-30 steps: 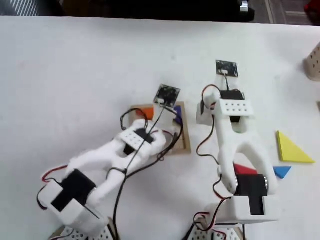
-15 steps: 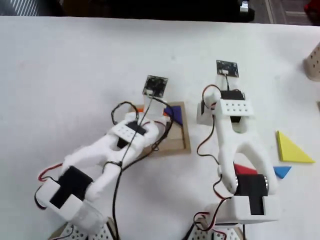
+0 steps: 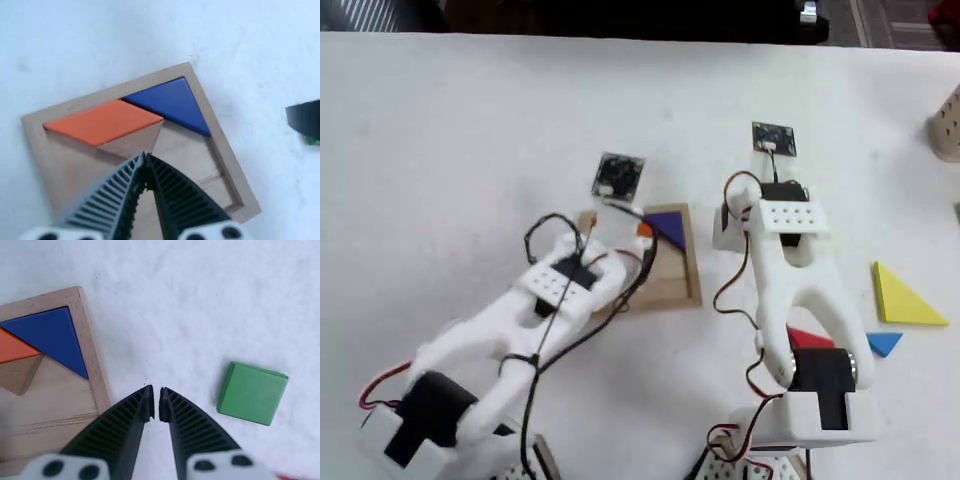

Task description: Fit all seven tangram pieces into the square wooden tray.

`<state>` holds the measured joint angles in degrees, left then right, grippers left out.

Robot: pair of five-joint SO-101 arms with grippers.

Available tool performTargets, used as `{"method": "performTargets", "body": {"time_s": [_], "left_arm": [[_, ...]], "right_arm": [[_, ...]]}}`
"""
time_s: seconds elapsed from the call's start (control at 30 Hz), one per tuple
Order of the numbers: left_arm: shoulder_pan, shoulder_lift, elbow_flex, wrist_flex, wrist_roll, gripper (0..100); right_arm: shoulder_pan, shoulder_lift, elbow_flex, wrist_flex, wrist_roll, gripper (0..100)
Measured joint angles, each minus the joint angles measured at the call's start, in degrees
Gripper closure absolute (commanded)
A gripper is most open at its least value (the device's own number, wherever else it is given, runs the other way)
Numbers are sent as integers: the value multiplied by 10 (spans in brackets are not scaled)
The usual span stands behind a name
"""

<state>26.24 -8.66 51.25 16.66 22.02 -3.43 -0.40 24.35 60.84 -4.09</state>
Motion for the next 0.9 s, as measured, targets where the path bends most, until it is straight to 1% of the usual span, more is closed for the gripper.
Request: {"method": "performTargets", "body": {"time_s": [0.17,0.27,0.43,0.9], "left_arm": [[-2,15,-5,40,0,977],[-18,69,-42,59,0,977],[-38,149,-102,62,0,977],[-39,160,-112,53,0,977]], "right_arm": [[0,0,0,0,0,967],[0,0,0,0,0,967],[0,0,0,0,0,967],[0,0,0,0,0,967]]}}
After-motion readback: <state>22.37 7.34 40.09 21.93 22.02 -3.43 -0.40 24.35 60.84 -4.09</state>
